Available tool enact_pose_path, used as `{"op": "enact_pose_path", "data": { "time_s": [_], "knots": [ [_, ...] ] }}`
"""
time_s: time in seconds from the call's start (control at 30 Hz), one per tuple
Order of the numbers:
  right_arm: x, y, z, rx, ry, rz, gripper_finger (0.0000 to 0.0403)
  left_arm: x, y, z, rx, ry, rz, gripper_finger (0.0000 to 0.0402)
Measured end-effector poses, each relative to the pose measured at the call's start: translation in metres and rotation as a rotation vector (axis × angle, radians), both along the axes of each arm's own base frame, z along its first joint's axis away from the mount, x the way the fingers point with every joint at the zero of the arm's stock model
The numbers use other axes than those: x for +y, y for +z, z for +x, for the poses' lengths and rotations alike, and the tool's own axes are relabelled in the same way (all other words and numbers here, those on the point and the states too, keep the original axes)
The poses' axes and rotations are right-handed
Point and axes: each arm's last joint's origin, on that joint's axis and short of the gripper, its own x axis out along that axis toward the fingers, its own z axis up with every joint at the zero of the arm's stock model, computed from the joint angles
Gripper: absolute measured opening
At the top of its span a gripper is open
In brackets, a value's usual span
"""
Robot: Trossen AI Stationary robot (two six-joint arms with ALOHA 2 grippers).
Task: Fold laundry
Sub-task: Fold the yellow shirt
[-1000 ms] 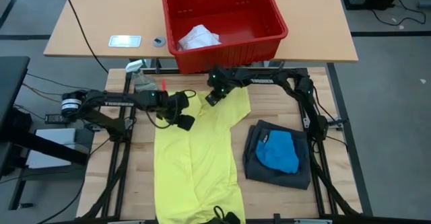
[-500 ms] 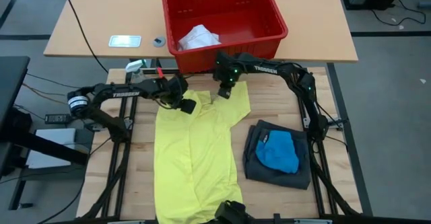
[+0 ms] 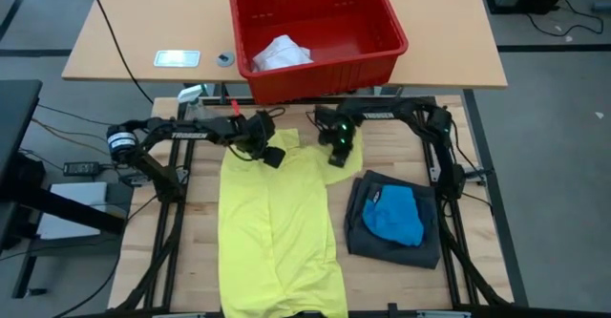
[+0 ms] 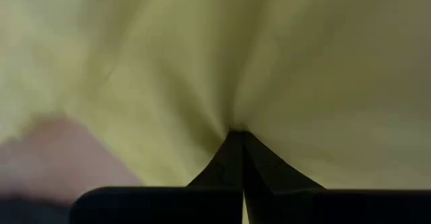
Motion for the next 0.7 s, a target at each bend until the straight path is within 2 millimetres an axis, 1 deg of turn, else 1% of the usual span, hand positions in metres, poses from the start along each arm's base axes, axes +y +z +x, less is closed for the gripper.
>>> {"op": "enact_pose_path", "data": {
  "time_s": [0.13, 0.2, 0.27, 0.33, 0.37, 0.43, 0.5, 0.53, 0.6, 0.63, 0.7],
  "knots": [
    [0.047, 0.001, -0.025, 0.082, 0.047, 0.084, 0.0, -0.009, 0.001, 0.004, -0.018, -0.047, -0.019, 0.0155],
    [0.069, 0.006, -0.038, 0.103, 0.077, 0.147, 0.0, -0.013, 0.001, 0.006, -0.022, -0.076, -0.016, 0.0155],
    [0.085, 0.015, -0.048, 0.095, 0.098, 0.218, 0.0, -0.017, 0.001, 0.008, -0.023, -0.092, -0.016, 0.0155],
    [0.092, 0.029, -0.051, 0.053, 0.108, 0.23, 0.0, -0.021, 0.001, 0.009, -0.028, -0.107, -0.012, 0.0155],
    [0.091, 0.037, -0.051, 0.018, 0.104, 0.218, 0.0, -0.022, 0.001, 0.01, -0.031, -0.115, -0.01, 0.0155],
    [0.081, 0.054, -0.045, -0.078, 0.081, 0.161, 0.0, -0.024, 0.001, 0.011, -0.034, -0.126, -0.002, 0.0155],
    [0.062, 0.066, -0.033, -0.213, 0.034, 0.057, 0.0, -0.024, 0.001, 0.011, -0.025, -0.127, 0.025, 0.0155],
    [0.05, 0.068, -0.026, -0.274, 0.002, 0.008, 0.0, -0.022, 0.001, 0.011, -0.019, -0.121, 0.043, 0.0155],
    [0.026, 0.067, -0.011, -0.371, -0.077, -0.051, 0.0, -0.017, 0.001, 0.009, -0.005, -0.089, 0.073, 0.0155],
    [0.015, 0.062, -0.005, -0.386, -0.113, -0.06, 0.0, -0.014, 0.001, 0.008, -0.002, -0.072, 0.079, 0.0155],
    [-0.001, 0.049, 0.004, -0.357, -0.154, -0.053, 0.0, -0.007, 0.001, 0.005, 0.0, -0.042, 0.08, 0.0155]
  ]
}}
